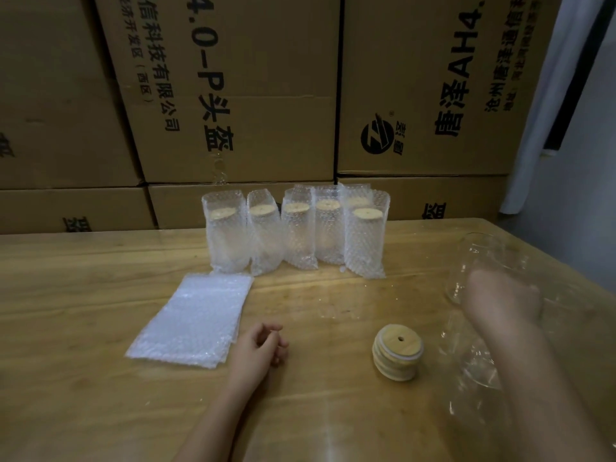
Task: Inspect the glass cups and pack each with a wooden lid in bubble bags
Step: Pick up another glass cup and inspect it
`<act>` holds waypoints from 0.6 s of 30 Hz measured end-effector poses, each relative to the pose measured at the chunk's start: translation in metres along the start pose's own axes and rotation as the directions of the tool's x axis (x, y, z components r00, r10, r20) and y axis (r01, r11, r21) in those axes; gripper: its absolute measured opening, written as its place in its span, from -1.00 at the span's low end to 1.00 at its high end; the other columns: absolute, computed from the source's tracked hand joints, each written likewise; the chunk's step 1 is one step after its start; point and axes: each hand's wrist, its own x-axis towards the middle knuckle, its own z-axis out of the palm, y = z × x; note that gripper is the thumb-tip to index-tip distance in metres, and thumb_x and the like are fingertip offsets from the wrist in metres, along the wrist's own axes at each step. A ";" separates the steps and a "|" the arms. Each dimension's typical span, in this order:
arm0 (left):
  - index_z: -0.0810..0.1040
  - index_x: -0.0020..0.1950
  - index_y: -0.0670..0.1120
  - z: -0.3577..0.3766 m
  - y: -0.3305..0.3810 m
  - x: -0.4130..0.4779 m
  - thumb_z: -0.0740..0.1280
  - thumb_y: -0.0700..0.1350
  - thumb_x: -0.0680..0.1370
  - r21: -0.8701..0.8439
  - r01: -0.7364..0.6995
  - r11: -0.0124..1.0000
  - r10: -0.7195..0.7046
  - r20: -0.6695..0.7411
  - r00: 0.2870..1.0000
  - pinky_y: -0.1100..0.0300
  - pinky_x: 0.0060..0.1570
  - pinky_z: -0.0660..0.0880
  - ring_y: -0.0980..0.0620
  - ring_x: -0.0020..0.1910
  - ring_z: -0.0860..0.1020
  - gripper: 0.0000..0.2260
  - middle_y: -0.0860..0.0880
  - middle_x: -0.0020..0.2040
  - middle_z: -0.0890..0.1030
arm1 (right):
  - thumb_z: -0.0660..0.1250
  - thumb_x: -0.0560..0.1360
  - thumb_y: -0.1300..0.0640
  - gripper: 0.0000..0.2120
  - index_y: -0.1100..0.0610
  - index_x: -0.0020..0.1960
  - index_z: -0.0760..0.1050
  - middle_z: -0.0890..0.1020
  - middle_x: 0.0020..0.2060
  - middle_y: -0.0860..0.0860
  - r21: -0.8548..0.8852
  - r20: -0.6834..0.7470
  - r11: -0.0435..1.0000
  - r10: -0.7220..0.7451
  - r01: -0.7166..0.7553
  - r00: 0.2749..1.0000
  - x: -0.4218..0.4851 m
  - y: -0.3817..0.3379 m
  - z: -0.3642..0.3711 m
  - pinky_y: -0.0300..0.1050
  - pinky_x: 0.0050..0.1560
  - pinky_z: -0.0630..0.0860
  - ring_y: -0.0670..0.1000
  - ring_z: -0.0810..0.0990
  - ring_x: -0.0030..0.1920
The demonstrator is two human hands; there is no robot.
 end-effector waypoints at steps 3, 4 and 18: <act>0.53 -0.03 -0.15 -0.001 -0.002 -0.003 0.21 -0.30 0.60 0.020 0.003 1.000 -0.003 0.002 1.000 0.30 -0.48 0.40 0.07 -0.45 0.50 -0.87 -0.09 -0.29 0.62 | 0.14 0.52 0.31 -0.68 0.05 0.16 0.52 0.62 -0.08 0.03 -0.010 -0.022 0.999 -0.054 0.054 0.998 -0.003 -0.003 0.002 -0.04 0.16 0.36 0.08 0.58 -0.03; 0.53 -0.02 -0.16 -0.001 -0.002 -0.003 0.21 -0.30 0.60 0.016 0.004 1.000 -0.004 0.001 1.000 0.30 -0.46 0.41 0.05 -0.43 0.51 -0.87 -0.08 -0.29 0.61 | 0.15 0.53 0.30 -0.67 0.02 0.18 0.52 0.62 -0.12 0.00 0.008 -0.050 0.996 -0.086 0.087 0.995 -0.004 -0.006 0.004 -0.03 0.16 0.36 0.07 0.58 -0.06; 0.54 0.16 -0.13 0.017 0.009 0.026 0.16 0.01 0.64 -0.518 0.218 0.827 -0.163 0.151 0.975 0.06 -0.15 0.60 -0.10 0.01 0.66 -0.73 -0.11 0.05 0.68 | 0.31 0.53 0.29 -0.55 -0.08 0.34 0.44 0.59 -0.09 -0.14 0.604 -0.577 0.312 -0.463 0.734 0.672 -0.010 -0.097 0.015 -0.14 -0.04 0.53 -0.11 0.56 -0.09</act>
